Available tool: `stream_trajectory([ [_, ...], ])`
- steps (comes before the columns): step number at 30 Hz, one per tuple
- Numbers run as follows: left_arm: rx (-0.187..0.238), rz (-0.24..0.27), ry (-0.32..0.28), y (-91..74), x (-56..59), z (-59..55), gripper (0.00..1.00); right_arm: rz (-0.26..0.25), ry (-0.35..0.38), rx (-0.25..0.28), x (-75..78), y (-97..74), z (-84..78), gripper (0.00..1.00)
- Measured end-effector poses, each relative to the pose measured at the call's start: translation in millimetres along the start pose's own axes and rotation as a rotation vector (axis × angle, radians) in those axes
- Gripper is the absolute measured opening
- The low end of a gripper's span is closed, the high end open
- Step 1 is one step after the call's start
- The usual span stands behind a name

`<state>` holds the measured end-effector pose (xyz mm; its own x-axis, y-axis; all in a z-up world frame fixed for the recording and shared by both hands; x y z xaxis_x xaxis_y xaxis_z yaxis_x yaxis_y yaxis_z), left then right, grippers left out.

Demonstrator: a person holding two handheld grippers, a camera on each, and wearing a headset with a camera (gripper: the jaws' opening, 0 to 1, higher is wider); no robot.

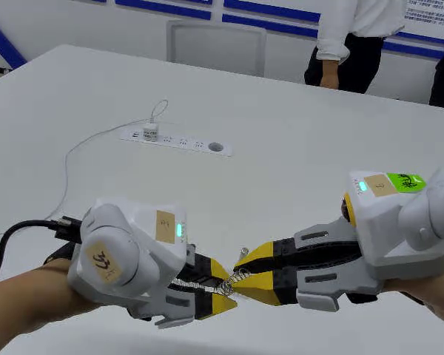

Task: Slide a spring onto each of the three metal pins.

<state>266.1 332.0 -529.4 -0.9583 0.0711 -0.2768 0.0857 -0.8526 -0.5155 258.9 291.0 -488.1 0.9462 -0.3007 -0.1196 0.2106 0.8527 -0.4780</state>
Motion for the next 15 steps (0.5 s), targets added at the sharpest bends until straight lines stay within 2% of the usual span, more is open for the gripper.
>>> stream_trajectory([
  [5, 0.011, 0.006, -0.013, 0.3, -0.1, 2.6, 0.10, 0.001, 0.023, 0.036, -0.5, 1.0, 4.1, 0.11],
  [11, 0.018, 0.012, -0.032, 0.6, -0.9, 5.3, 0.10, 0.002, 0.044, 0.053, 0.0, 2.1, 7.8, 0.10],
  [12, 0.022, 0.015, -0.046, 1.1, -1.6, 6.9, 0.10, -0.002, 0.048, 0.058, 0.3, 2.1, 8.8, 0.10],
  [15, 0.012, 0.031, -0.038, 2.3, -3.5, 6.1, 0.11, -0.027, 0.033, 0.051, 3.4, 1.3, 8.5, 0.09],
])
Point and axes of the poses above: the centre of the closed fingertips' face, and the gripper's own axes: y roughly forward along the fingers, x roughly to its right, z roughly out of its top, the point moved 4 cm from there along -y, roughly backward along the fingers, and after that the axes turned 6 degrees about y, right-handed, at the moved point
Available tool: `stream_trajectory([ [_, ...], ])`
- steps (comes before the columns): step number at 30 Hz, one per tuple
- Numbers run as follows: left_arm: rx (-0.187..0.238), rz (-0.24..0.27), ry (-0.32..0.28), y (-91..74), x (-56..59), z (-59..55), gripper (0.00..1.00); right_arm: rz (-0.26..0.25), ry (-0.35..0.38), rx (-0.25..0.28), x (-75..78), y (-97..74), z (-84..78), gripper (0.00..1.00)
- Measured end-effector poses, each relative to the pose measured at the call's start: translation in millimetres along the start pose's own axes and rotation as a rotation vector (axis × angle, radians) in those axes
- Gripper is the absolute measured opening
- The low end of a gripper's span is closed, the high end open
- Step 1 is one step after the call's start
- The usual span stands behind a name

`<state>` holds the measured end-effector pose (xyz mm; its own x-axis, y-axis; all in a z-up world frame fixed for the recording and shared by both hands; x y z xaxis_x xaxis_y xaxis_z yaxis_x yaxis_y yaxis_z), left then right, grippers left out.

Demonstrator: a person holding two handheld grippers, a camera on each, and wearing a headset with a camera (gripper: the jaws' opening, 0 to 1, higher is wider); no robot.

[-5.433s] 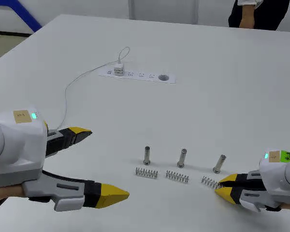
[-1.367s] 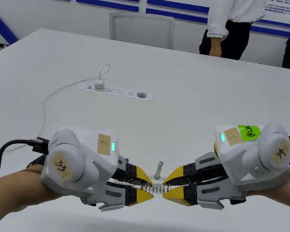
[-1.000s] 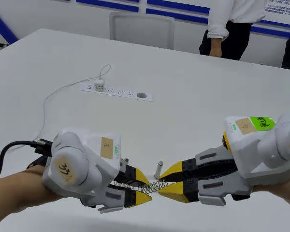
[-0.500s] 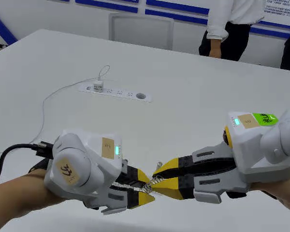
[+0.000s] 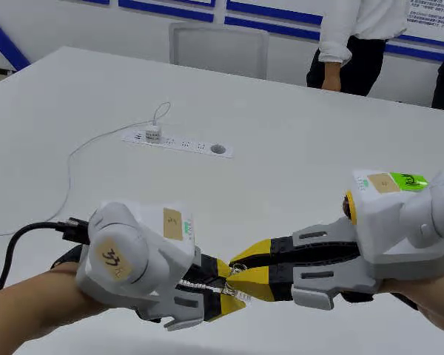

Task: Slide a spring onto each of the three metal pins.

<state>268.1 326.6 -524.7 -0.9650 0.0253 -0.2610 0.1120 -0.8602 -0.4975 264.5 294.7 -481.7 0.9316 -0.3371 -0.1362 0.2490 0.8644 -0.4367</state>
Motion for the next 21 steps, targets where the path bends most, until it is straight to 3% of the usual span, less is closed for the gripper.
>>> stream_trajectory([
  [4, 0.002, -0.005, -0.043, -0.6, -1.6, -0.6, 0.12, -0.019, 0.002, 0.002, 2.0, -0.4, 0.0, 0.09],
  [13, -0.006, 0.032, -0.056, -7.0, -7.8, -6.7, 0.18, -0.055, 0.012, 0.015, 12.3, -3.2, 8.5, 0.10],
  [16, 0.057, 0.055, -0.144, -10.2, -10.3, -1.9, 0.26, -0.074, 0.010, 0.017, 18.3, -6.8, 10.8, 0.10],
  [21, 0.045, 0.091, -0.119, -14.7, -16.3, -4.3, 0.31, -0.103, 0.018, 0.036, 28.9, -14.4, 13.7, 0.10],
])
Point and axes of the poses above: the centre of the closed fingertips' face, and the gripper's own axes: y roughly forward along the fingers, x roughly to its right, z roughly out of its top, the point moved 4 cm from there along -y, roughly backward along the fingers, and after that the axes turned 6 degrees about y, right-handed, at the moved point
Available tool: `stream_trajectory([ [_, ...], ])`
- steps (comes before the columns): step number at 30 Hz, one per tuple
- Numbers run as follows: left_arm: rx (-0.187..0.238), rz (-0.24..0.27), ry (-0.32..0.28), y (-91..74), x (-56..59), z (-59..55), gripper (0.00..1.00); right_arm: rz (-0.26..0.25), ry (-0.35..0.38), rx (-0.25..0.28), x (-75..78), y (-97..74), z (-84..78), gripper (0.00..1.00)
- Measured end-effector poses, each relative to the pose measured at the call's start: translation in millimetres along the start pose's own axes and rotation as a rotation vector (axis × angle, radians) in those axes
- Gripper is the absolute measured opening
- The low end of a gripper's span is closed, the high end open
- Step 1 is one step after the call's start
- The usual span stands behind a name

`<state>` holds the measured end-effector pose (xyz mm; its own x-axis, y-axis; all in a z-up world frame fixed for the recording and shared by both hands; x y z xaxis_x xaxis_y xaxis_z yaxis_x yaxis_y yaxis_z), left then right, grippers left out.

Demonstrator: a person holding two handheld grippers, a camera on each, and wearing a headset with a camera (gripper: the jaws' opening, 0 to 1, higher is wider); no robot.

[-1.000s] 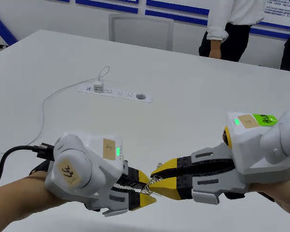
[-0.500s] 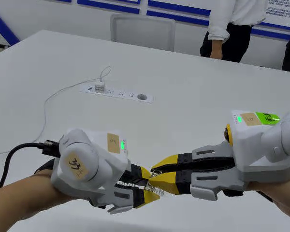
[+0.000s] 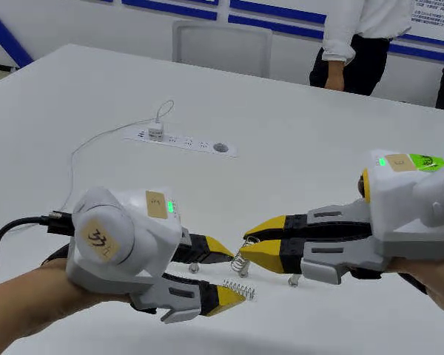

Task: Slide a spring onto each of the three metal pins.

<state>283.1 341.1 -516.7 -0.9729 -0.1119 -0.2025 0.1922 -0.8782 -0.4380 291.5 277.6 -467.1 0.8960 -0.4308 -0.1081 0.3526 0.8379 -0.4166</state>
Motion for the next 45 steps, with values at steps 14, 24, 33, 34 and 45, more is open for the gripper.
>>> stream_trajectory([
  [14, -0.037, 0.095, -0.040, -20.7, -22.2, -20.3, 0.60, -0.155, 0.033, 0.001, 34.0, -22.5, -12.2, 0.10],
  [24, -0.073, 0.140, -0.090, -34.8, -32.3, -38.5, 0.73, -0.315, 0.088, -0.020, 68.7, -44.2, -26.4, 0.10],
  [33, -0.101, 0.181, -0.132, -45.8, -36.6, -52.6, 0.83, -0.413, 0.122, -0.071, 89.4, -54.1, -51.9, 0.10],
  [34, -0.108, 0.185, -0.136, -46.7, -37.0, -53.9, 0.84, -0.419, 0.127, -0.076, 90.5, -54.0, -54.5, 0.10],
  [45, -0.115, 0.220, -0.173, -51.0, -39.5, -59.4, 0.94, -0.458, 0.175, -0.107, 102.0, -49.6, -79.8, 0.10],
])
Point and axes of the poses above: the centre of the closed fingertips' face, and the gripper's own axes: y roughly forward along the fingers, x roughly to its right, z roughly out of its top, the point moved 4 cm from there along -y, roughly backward along the fingers, and after that the axes turned 6 degrees about y, right-handed, at the moved point
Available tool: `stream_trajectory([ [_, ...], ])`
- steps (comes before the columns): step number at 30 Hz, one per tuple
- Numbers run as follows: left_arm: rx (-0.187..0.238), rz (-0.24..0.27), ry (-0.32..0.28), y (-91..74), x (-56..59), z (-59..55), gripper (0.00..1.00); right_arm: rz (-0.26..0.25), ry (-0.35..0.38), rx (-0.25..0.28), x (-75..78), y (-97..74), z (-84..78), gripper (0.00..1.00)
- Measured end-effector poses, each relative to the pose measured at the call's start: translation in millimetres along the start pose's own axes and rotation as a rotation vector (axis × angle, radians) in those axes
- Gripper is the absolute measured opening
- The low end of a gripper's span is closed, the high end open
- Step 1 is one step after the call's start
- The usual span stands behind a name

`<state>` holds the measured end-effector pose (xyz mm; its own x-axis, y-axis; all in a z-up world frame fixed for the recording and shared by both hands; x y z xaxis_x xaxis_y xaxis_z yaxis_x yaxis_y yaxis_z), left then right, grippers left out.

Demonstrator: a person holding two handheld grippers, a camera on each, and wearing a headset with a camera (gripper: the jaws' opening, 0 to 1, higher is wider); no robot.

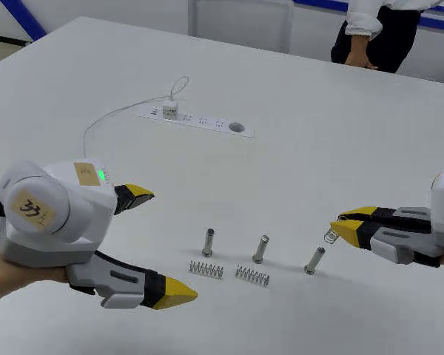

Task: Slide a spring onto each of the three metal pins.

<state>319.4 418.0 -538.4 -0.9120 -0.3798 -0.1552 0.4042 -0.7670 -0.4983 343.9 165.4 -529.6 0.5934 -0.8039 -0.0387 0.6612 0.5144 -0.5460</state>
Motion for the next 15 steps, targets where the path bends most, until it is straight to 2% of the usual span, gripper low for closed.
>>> stream_trajectory([
  [3, 0.017, 0.013, -0.037, 1.2, -0.6, 0.2, 0.94, -0.005, 0.011, -0.008, 2.7, 3.1, -4.9, 0.10],
  [6, 0.013, 0.013, -0.045, 2.1, 0.2, -1.1, 0.96, -0.006, 0.013, -0.016, 3.4, 4.8, -8.2, 0.10],
  [9, -0.004, 0.005, -0.064, 2.6, 2.2, -4.7, 0.99, 0.003, 0.017, -0.017, 2.7, 6.5, -9.3, 0.10],
  [11, -0.038, 0.007, -0.085, 2.7, 2.4, -10.6, 1.00, 0.006, 0.017, -0.022, 2.8, 8.9, -11.3, 0.10],
  [15, -0.047, 0.012, -0.090, 1.0, 2.9, -14.9, 1.00, 0.015, 0.019, -0.029, 1.2, 11.6, -14.4, 0.10],
])
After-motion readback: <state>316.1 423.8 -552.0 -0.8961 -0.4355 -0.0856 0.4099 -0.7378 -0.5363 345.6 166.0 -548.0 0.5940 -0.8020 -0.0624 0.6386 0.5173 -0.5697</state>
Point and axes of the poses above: the centre of the closed fingertips' face, and the gripper's own axes: y roughly forward along the fingers, x roughly to its right, z roughly out of its top, the point moved 4 cm from there along -y, roughly backward along the fingers, and after that the axes turned 6 degrees about y, right-handed, at the moved point
